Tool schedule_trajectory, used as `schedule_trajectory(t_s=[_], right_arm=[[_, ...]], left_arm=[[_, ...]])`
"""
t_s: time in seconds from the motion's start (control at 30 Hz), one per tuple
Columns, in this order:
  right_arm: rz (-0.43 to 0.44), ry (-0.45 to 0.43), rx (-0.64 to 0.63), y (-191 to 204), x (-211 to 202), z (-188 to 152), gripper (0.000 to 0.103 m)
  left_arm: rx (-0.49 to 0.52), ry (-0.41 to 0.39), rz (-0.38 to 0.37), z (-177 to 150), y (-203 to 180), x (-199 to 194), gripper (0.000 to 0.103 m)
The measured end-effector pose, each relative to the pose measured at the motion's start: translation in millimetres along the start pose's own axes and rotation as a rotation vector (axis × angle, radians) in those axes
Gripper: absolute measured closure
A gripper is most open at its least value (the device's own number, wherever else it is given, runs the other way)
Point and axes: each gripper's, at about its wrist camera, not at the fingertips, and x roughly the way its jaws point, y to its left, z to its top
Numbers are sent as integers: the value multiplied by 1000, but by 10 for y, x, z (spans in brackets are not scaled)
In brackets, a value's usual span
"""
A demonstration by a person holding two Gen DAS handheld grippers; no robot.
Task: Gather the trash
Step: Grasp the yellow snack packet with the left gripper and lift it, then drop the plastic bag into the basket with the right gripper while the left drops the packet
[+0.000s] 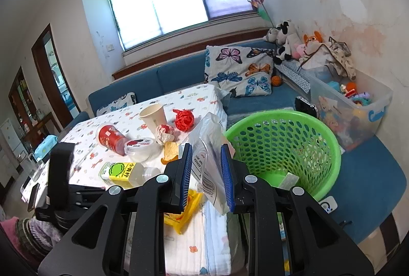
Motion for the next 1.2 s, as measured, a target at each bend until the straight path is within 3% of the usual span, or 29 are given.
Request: schedule_trajectory(t_s=[0.47, 0.9, 1.2], right_arm=[[-66, -4, 6, -249, 112, 139, 79], [-143, 42, 29, -632, 411, 125, 79], [-166, 91, 87, -919, 633, 43, 75]], left_arm=[[23, -96, -43, 360, -137, -360, 100], [74, -169, -53, 844, -340, -458, 100], [103, -174, -59, 1105, -527, -383, 100]])
